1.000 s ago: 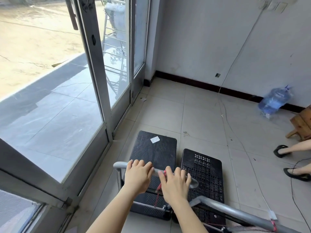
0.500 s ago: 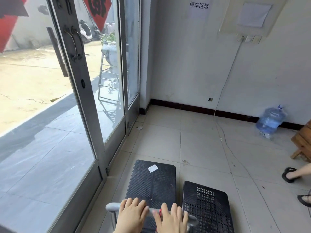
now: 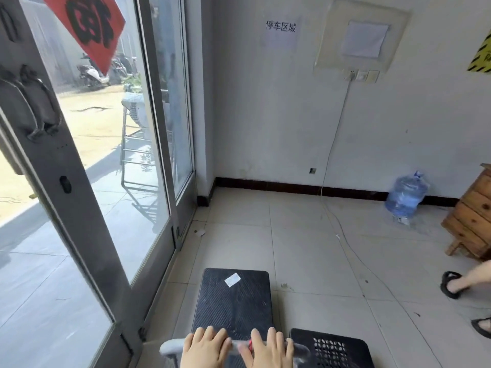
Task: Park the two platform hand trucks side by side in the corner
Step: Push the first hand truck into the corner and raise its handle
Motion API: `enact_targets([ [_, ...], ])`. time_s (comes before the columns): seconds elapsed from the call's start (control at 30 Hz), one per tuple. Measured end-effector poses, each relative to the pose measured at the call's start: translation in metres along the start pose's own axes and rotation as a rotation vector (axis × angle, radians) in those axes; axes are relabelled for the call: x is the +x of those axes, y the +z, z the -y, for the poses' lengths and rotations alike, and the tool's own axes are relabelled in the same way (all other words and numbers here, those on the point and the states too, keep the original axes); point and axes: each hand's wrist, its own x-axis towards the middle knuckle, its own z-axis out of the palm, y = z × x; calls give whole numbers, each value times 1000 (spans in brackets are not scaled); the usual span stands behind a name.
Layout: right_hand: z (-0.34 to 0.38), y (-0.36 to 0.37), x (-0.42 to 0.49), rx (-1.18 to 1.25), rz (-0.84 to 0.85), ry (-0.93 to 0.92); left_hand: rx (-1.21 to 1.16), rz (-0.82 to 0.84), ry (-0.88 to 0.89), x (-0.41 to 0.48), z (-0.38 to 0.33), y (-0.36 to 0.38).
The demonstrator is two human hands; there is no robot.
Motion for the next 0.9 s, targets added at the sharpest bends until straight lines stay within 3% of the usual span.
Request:
enact_targets([
  [0.3, 37, 36, 149, -12, 60, 67, 39, -30, 86, 160, 43, 26],
  [0.47, 44, 54, 241, -26, -33, 70, 80, -46, 127, 252, 54, 42],
  [0.7, 45, 80, 388, -6, -22, 47, 111, -92, 118, 399, 64, 77],
  [0.9, 42, 98, 508, -32, -48, 35, 162, -31, 181, 512, 71, 101],
])
